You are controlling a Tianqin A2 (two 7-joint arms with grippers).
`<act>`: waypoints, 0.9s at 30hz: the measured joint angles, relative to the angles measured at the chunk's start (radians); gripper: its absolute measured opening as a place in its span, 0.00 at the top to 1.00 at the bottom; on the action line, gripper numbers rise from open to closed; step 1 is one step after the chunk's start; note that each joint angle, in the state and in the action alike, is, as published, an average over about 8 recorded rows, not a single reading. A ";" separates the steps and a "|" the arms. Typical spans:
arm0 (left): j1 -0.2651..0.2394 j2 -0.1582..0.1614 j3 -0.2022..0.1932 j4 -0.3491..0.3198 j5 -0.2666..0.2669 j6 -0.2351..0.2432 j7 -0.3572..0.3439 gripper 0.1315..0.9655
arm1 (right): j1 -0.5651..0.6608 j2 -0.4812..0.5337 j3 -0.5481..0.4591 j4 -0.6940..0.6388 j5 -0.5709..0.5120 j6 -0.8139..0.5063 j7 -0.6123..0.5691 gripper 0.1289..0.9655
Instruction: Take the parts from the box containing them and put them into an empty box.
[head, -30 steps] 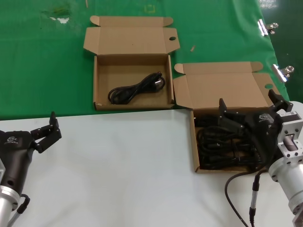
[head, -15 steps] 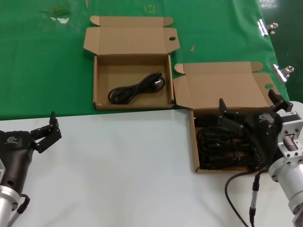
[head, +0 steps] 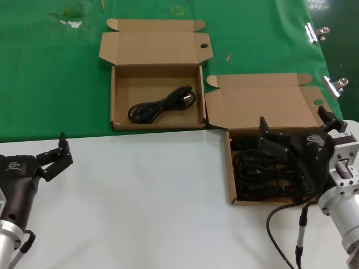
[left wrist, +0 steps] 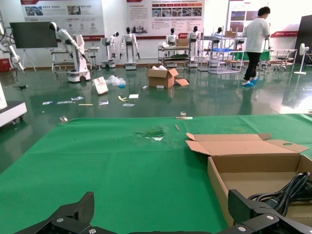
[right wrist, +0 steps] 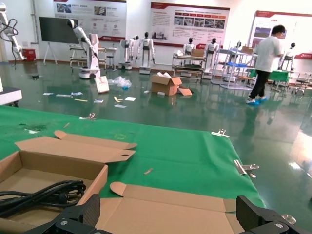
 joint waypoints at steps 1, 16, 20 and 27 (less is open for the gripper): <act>0.000 0.000 0.000 0.000 0.000 0.000 0.000 0.00 | 0.000 0.000 0.000 0.000 0.000 0.000 0.000 0.00; 0.000 0.000 0.000 0.000 0.000 0.000 0.000 0.00 | 0.000 0.000 0.000 0.000 0.000 0.000 0.000 0.00; 0.000 0.000 0.000 0.000 0.000 0.000 0.000 0.00 | 0.000 0.000 0.000 0.000 0.000 0.000 0.000 0.00; 0.000 0.000 0.000 0.000 0.000 0.000 0.000 0.00 | 0.000 0.000 0.000 0.000 0.000 0.000 0.000 0.00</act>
